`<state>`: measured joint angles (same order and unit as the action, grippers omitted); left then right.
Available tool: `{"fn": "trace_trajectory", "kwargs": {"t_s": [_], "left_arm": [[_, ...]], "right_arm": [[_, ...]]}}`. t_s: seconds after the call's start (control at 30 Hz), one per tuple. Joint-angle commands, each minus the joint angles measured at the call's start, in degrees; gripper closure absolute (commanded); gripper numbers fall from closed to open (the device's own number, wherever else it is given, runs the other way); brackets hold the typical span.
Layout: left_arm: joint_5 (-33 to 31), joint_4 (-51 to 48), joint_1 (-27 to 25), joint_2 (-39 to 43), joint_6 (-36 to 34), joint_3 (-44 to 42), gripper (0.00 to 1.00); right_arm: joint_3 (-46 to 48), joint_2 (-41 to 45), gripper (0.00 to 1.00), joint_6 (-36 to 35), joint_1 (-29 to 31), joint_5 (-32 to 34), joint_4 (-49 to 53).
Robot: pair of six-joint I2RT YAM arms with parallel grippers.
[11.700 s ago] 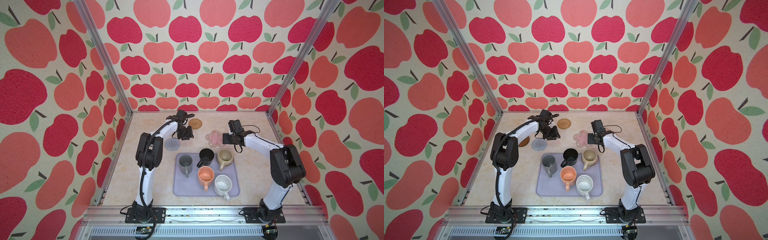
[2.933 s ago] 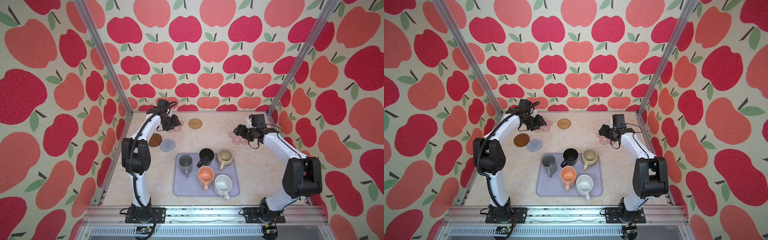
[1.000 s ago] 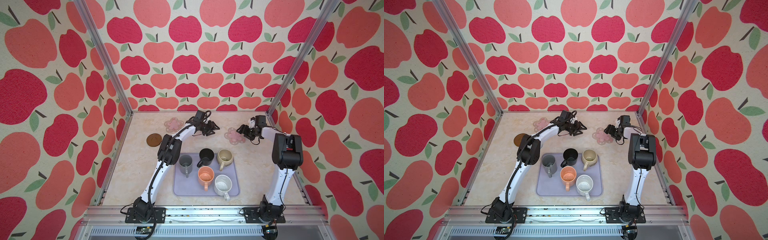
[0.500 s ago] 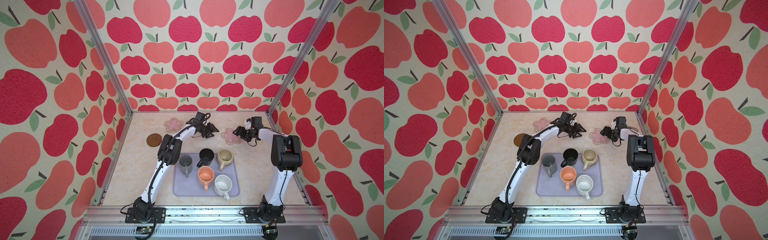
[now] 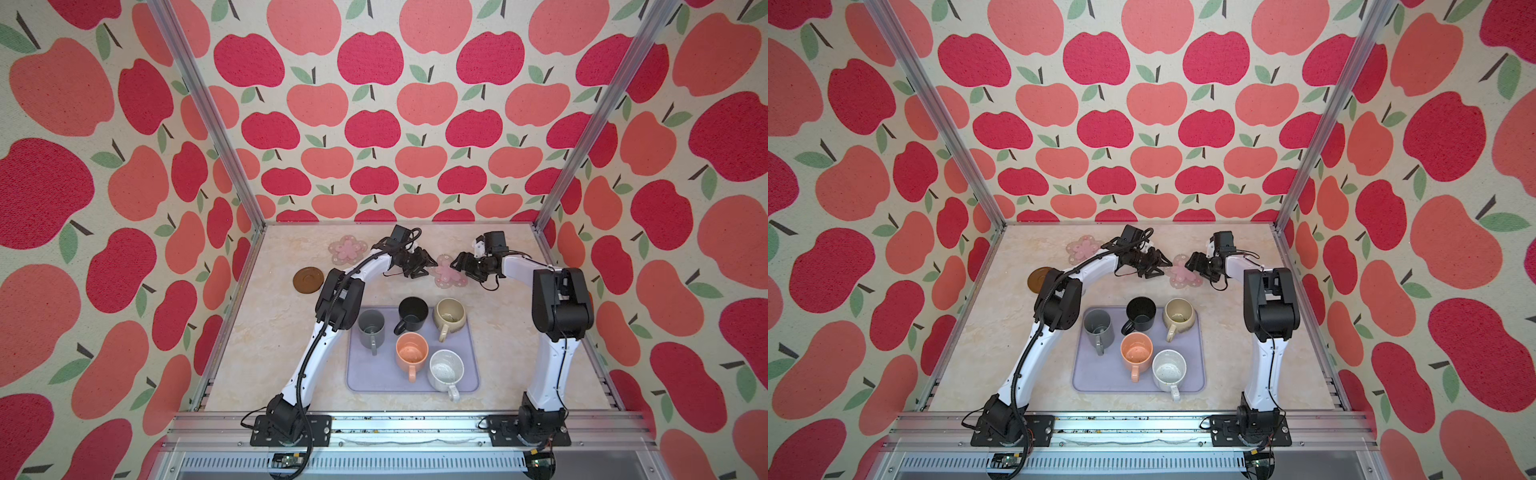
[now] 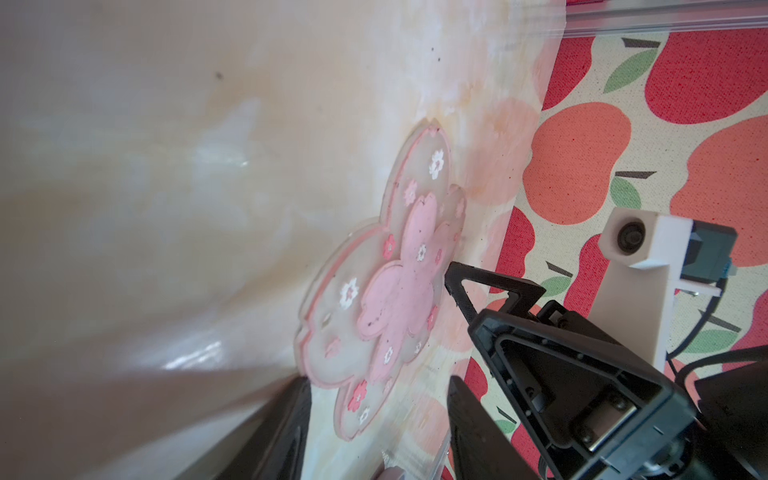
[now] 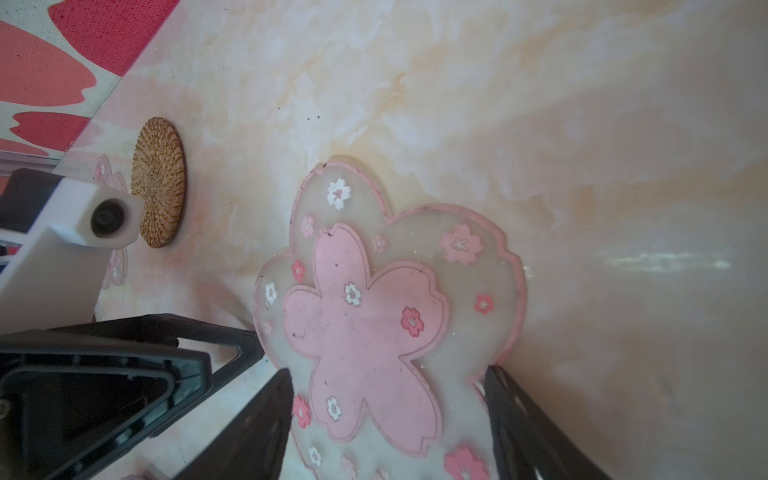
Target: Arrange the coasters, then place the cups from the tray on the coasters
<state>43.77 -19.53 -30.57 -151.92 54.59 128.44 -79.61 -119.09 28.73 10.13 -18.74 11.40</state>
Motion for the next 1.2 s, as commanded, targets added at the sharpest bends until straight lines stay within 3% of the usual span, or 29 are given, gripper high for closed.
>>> {"fn": "trace_trajectory", "kwargs": {"t_s": [0.0, 0.43, 0.67, 1.17], "left_arm": [[-0.5, -3.7, -0.1, -0.4, 0.3, -1.7, 0.45], [-1.8, 1.6, 1.7, -1.9, 2.0, -0.8, 0.46], [-2.4, 0.7, 3.0, -6.2, 1.7, 6.5, 0.46], [-3.3, 10.7, 4.6, -11.7, 6.3, 11.7, 0.46]], "right_arm": [[-0.1, -3.2, 0.26, 3.1, 1.5, -1.5, 2.5], [-6.1, -8.1, 0.26, 7.7, 2.0, -3.7, 0.5], [-9.8, -10.4, 0.26, 8.8, 2.3, -4.0, 0.6], [-22.4, -18.5, 0.26, 10.4, 2.3, -4.9, 3.3]]}}
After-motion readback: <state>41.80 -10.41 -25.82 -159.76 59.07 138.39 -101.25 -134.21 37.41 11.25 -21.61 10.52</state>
